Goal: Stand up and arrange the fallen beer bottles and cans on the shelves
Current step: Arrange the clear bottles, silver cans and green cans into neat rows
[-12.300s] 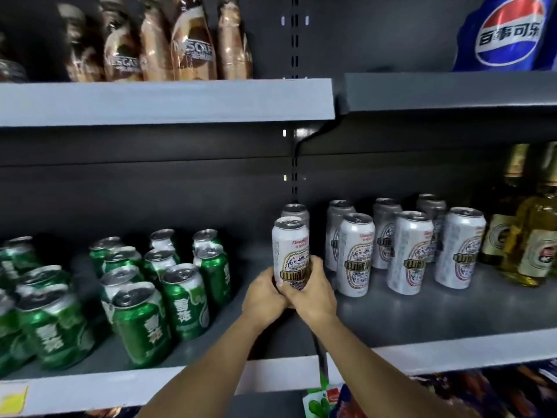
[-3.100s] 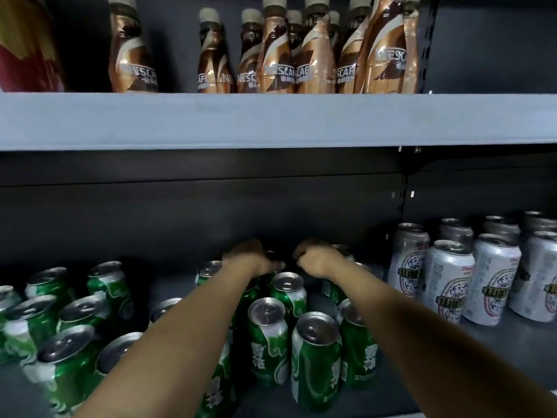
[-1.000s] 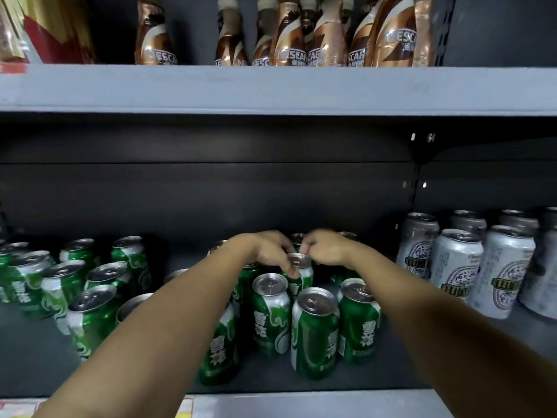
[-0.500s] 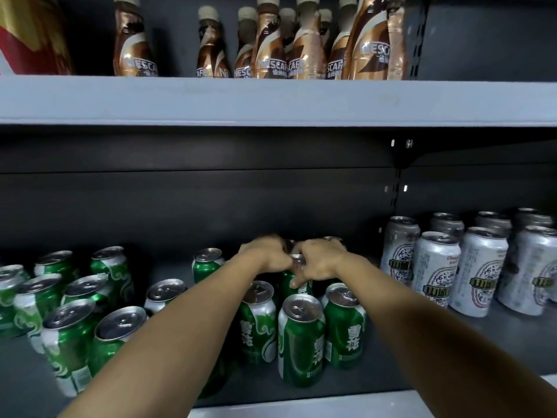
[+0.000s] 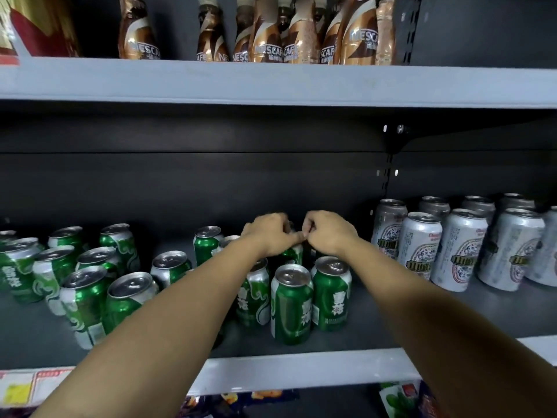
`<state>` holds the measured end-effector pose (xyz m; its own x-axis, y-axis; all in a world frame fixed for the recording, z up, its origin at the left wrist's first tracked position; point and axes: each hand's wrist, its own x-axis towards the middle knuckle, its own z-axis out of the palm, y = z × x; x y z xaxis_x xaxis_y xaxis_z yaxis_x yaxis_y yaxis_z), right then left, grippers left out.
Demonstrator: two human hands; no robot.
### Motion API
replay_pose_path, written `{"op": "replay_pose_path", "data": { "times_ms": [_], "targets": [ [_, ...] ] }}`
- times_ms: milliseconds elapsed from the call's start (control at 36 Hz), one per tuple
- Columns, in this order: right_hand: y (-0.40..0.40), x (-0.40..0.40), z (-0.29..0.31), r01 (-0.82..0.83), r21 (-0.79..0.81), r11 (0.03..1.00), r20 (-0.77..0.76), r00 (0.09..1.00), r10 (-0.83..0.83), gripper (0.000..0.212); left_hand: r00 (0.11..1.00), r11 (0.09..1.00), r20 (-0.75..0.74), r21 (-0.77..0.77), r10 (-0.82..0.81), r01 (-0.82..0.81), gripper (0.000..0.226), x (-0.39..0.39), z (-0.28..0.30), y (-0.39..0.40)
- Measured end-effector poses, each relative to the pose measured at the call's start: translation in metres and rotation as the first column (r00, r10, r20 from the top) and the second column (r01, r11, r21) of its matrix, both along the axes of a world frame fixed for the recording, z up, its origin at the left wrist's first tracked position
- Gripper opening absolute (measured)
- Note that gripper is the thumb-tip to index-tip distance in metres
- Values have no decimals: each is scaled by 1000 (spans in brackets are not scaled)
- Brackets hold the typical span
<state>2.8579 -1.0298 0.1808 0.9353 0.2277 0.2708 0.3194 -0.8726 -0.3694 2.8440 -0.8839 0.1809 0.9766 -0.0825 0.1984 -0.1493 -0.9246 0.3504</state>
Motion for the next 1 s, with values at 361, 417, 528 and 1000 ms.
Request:
{"op": "replay_pose_path", "data": {
  "times_ms": [361,417,528,1000],
  "targets": [
    [-21,-52,-43,63,-11,998,288,956,-57,33,979,928,-162,329,-126,174,81,-57,6,0],
    [-21,-59,-49,60,-38,997,283,958,-47,36,966,888,-240,416,-101,196,92,-61,0,1],
    [-22,-68,-59,86,-26,996,249,966,-77,41,959,911,-261,360,-108,200,92,-67,-13,2],
    [-11,-85,-111,224,608,761,-34,966,-257,66,982,962,-100,205,-163,181,77,-83,-29,11]
  ]
}}
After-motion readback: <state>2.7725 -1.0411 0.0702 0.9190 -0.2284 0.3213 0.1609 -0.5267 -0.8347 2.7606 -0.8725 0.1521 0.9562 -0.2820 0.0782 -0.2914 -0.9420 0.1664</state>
